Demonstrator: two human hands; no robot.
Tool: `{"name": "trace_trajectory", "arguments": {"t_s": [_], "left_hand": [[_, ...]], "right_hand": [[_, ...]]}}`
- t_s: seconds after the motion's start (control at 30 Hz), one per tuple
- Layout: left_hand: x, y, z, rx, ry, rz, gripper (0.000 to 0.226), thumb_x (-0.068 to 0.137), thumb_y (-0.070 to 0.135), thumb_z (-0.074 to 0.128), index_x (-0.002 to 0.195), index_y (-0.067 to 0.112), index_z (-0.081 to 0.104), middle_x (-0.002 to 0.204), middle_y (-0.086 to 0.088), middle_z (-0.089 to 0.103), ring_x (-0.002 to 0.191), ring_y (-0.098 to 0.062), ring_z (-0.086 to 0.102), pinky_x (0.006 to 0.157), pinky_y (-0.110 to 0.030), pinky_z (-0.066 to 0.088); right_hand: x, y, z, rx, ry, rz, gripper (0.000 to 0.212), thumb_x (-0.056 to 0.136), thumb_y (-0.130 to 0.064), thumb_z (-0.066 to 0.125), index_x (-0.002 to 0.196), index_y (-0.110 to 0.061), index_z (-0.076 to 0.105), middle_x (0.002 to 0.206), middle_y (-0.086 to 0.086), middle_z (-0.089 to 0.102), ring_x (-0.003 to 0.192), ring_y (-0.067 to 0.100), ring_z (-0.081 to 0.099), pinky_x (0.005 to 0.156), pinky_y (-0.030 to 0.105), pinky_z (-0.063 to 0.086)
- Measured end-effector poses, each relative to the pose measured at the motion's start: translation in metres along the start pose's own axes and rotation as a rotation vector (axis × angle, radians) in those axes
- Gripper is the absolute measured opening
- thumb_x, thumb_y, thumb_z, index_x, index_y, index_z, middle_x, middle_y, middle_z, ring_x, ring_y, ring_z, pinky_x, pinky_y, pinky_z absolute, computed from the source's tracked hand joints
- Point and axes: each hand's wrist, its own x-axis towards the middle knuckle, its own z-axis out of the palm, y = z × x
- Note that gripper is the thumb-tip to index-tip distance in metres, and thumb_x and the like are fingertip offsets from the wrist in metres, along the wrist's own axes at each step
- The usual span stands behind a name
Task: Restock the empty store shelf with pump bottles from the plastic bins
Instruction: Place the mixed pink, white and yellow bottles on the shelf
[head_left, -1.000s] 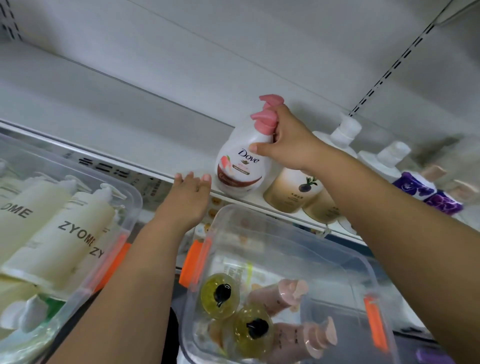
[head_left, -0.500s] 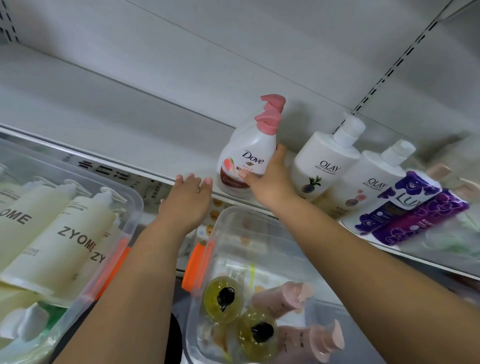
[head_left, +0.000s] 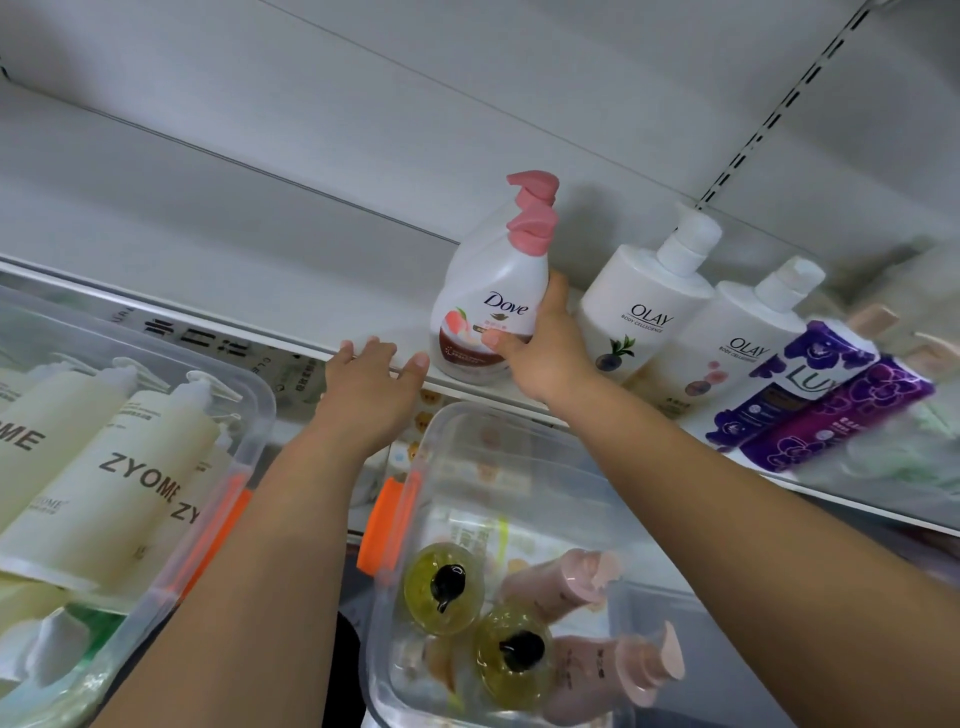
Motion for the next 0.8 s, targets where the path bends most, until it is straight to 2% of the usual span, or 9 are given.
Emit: {"name": "trace_trajectory", "arguments": {"t_s": [0.1, 0.23, 0.33, 0.43, 0.5, 0.53, 0.63, 0.7, 0.8], "left_hand": [[0.0, 0.0, 0.0, 0.011, 0.009, 0.003, 0.061, 0.102, 0.051, 0.036, 0.152, 0.016, 0.033, 0.164, 0.004, 0.014, 0.152, -0.017, -0.005, 0.12, -0.044, 0.01], [-0.005, 0.0, 0.003, 0.037, 0.046, 0.033, 0.059, 0.102, 0.047, 0.04, 0.15, 0.012, 0.037, 0.163, -0.002, 0.02, 0.152, -0.019, -0.001, 0.119, -0.041, 0.013], [-0.019, 0.004, 0.003, -0.024, 0.072, 0.051, 0.054, 0.102, 0.041, 0.045, 0.145, 0.009, 0.044, 0.155, -0.007, 0.037, 0.15, -0.021, 0.017, 0.116, -0.036, 0.022], [-0.039, 0.006, 0.004, -0.06, 0.067, 0.037, 0.05, 0.1, 0.042, 0.049, 0.137, 0.009, 0.053, 0.141, -0.009, 0.054, 0.131, -0.026, 0.047, 0.105, -0.037, 0.036], [-0.055, 0.007, 0.01, -0.058, 0.035, 0.007, 0.051, 0.099, 0.043, 0.05, 0.135, 0.007, 0.053, 0.137, -0.012, 0.056, 0.123, -0.029, 0.052, 0.1, -0.036, 0.039], [-0.062, 0.006, 0.014, -0.04, 0.001, -0.019, 0.055, 0.099, 0.046, 0.049, 0.137, 0.006, 0.05, 0.139, -0.013, 0.053, 0.123, -0.03, 0.053, 0.098, -0.036, 0.039], [-0.084, -0.001, 0.033, 0.074, -0.114, -0.086, 0.063, 0.099, 0.051, 0.045, 0.143, 0.006, 0.038, 0.142, -0.016, 0.048, 0.126, -0.034, 0.049, 0.09, -0.037, 0.039], [-0.094, -0.011, 0.049, 0.157, -0.11, -0.072, 0.068, 0.098, 0.053, 0.045, 0.145, 0.007, 0.031, 0.144, -0.016, 0.044, 0.127, -0.037, 0.048, 0.096, -0.043, 0.043], [-0.103, -0.017, 0.062, 0.275, -0.038, -0.05, 0.071, 0.099, 0.05, 0.042, 0.15, 0.007, 0.017, 0.152, -0.017, 0.031, 0.129, -0.042, 0.044, 0.102, -0.052, 0.042]], "right_hand": [[-0.001, 0.0, -0.001, 0.018, -0.016, 0.012, 0.072, 0.091, -0.011, 0.074, 0.146, -0.012, 0.027, 0.118, -0.004, 0.05, 0.105, 0.014, 0.05, 0.088, 0.025, 0.04], [-0.007, -0.002, -0.005, -0.003, -0.041, 0.008, 0.072, 0.094, -0.018, 0.071, 0.15, -0.012, 0.026, 0.127, 0.0, 0.056, 0.111, 0.018, 0.055, 0.092, 0.027, 0.043], [-0.021, 0.0, -0.013, -0.065, -0.016, 0.042, 0.055, 0.095, -0.025, 0.068, 0.142, -0.01, 0.043, 0.131, 0.007, 0.062, 0.12, 0.027, 0.059, 0.098, 0.032, 0.045], [-0.056, 0.002, -0.031, -0.117, -0.004, 0.0, 0.03, 0.097, -0.032, 0.065, 0.119, -0.011, 0.065, 0.113, 0.006, 0.069, 0.104, 0.021, 0.064, 0.091, 0.033, 0.048], [-0.087, 0.01, -0.048, -0.067, -0.059, -0.035, 0.022, 0.097, -0.031, 0.066, 0.097, -0.009, 0.071, 0.089, 0.006, 0.07, 0.079, 0.013, 0.062, 0.075, 0.03, 0.046], [-0.101, 0.017, -0.056, -0.055, -0.097, -0.027, 0.025, 0.096, -0.032, 0.068, 0.093, -0.008, 0.073, 0.086, 0.009, 0.071, 0.075, 0.014, 0.06, 0.073, 0.031, 0.045], [-0.137, 0.05, -0.079, -0.08, -0.255, 0.105, 0.033, 0.088, -0.044, 0.075, 0.103, -0.014, 0.075, 0.102, 0.003, 0.073, 0.092, 0.011, 0.064, 0.086, 0.032, 0.05], [-0.15, 0.074, -0.088, -0.135, -0.386, 0.223, 0.05, 0.083, -0.049, 0.079, 0.122, -0.019, 0.07, 0.124, -0.004, 0.066, 0.112, 0.01, 0.06, 0.096, 0.029, 0.047], [-0.162, 0.1, -0.087, -0.209, -0.547, 0.324, 0.062, 0.077, -0.049, 0.084, 0.13, -0.026, 0.061, 0.133, -0.006, 0.056, 0.119, 0.017, 0.057, 0.085, 0.028, 0.05]]}}
